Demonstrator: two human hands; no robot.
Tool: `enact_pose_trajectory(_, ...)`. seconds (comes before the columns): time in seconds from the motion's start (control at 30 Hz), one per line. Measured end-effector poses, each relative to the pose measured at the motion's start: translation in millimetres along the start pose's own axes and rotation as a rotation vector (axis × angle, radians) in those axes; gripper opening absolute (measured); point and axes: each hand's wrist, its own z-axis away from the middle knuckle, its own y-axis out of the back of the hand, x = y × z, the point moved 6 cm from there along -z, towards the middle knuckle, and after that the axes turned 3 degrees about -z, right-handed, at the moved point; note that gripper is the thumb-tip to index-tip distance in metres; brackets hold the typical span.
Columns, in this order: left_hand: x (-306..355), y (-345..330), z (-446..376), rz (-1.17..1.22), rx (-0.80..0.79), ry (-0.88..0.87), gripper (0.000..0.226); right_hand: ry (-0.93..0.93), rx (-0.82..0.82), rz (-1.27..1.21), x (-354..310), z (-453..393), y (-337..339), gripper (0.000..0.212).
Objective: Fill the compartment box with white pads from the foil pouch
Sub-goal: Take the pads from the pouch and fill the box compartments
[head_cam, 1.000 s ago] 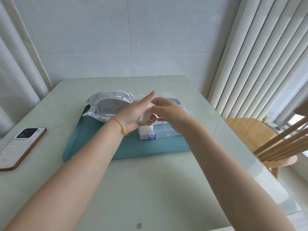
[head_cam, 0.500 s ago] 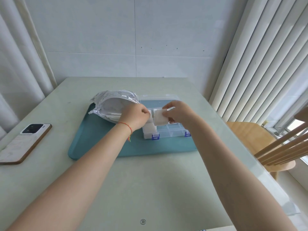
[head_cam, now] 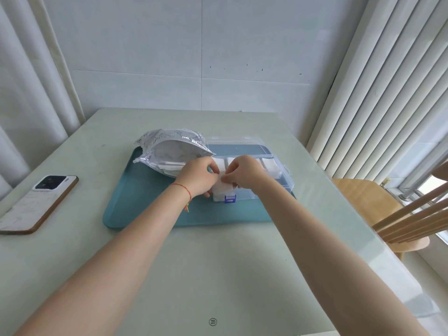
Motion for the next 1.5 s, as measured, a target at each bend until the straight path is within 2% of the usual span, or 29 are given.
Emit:
enact_pose_trajectory(0.1, 7.6, -0.9, 4.5, -0.206, -0.085, -0.017, 0.007, 0.046, 0.056, 0.138, -5.7, 3.0, -4.6, 0.028)
enact_pose_trajectory(0.2, 12.6, -0.8, 3.3, -0.340, -0.126, 0.001, 0.011, 0.060, 0.054, 0.221, -7.5, 5.0, -0.7, 0.022)
enact_pose_trajectory(0.33, 17.4, -3.3, -1.0, -0.365, -0.182, 0.034, 0.017, 0.058, -0.055, 0.180, -5.1, 8.5, 4.5, 0.012)
enact_pose_trajectory(0.43, 21.8, -3.6, -0.3, -0.349, -0.192, 0.018, 0.016, 0.070, -0.119, 0.100, -3.6, 11.0, 6.1, 0.013)
enact_pose_trajectory(0.6, 17.0, -7.2, -1.8, -0.354, -0.194, 0.031, 0.024, 0.106, -0.112, 0.126, -0.2, 9.5, 6.8, 0.009)
enact_pose_trajectory(0.73, 18.1, -4.7, -0.9, -0.392, -0.191, 0.028, 0.019, 0.099, -0.092, 0.214, -3.7, 7.2, 4.4, 0.015)
enact_pose_trajectory(0.8, 20.3, 2.8, 2.3, -0.390, -0.145, -0.015, 0.020, 0.124, 0.006, 0.233, -10.7, 3.6, 8.8, 0.019)
enact_pose_trajectory(0.9, 17.3, 32.7, 13.6, -0.384, 0.131, -0.107, 0.024, 0.227, 0.172, 0.155, -32.7, 3.9, 10.3, 0.018)
enact_pose_trajectory(0.97, 2.2, 56.5, 22.6, -0.290, 0.311, -0.075, 0.025, 0.311, 0.203, 0.103, -52.4, 7.0, 0.4, 0.018)
enact_pose_trajectory(1.07, -29.5, 85.4, 31.8, -0.221, 0.441, 0.028, 0.014, 0.368, 0.206, 0.082, -76.3, 5.1, -21.8, 0.022)
enact_pose_trajectory(1.17, -59.7, 96.2, 37.0, -0.226, 0.432, 0.095, 0.014, 0.365, 0.201, 0.191, -90.1, -5.1, -44.3, 0.027)
enact_pose_trajectory(1.37, -83.7, 93.6, 35.8, -0.217, 0.377, 0.063, 0.038, 0.328, 0.118, 0.409, -105.1, -21.4, -74.5, 0.033)
enact_pose_trajectory(1.5, -87.9, 94.0, 30.0, -0.220, 0.320, 0.048, 0.038, 0.300, 0.056, 0.531, -113.5, -32.2, -85.0, 0.035)
